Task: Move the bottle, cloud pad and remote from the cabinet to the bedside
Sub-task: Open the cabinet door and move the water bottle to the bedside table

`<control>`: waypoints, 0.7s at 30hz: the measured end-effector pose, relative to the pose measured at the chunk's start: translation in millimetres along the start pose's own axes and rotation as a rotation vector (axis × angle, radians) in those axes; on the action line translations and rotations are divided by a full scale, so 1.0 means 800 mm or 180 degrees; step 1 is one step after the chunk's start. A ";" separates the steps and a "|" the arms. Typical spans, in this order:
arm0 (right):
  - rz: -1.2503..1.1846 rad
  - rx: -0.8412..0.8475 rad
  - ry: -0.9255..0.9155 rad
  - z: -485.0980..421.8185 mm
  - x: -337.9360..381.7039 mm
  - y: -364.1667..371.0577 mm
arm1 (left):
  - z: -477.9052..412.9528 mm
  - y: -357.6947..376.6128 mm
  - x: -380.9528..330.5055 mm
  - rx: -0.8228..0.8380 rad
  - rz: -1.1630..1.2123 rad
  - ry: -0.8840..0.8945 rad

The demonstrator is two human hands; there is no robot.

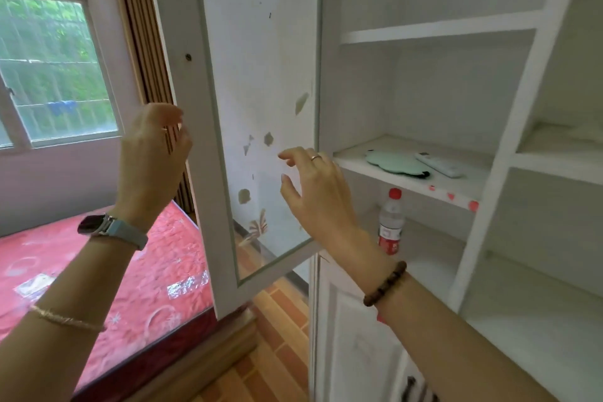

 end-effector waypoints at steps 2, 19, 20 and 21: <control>0.0017 0.0076 0.0218 0.032 -0.026 -0.007 | 0.036 0.023 -0.019 0.0207 0.0066 -0.0033; 0.0033 0.0430 0.1692 0.194 -0.221 0.009 | 0.206 0.324 -0.104 0.1897 0.0923 -0.0083; -0.0015 0.0431 0.1773 0.195 -0.234 0.015 | 0.209 0.342 -0.106 0.1976 0.0937 -0.0059; -0.0060 0.0432 0.1841 0.195 -0.246 0.020 | 0.210 0.360 -0.108 0.2035 0.0959 -0.0035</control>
Point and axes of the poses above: each hand's wrist, its own z-axis away from the middle knuckle, its own y-axis out of the palm, x = y × z, the point moved 8 cm from there along -z, towards the middle knuckle, and after that the axes turned 12 degrees about x, right-handed, at the moved point
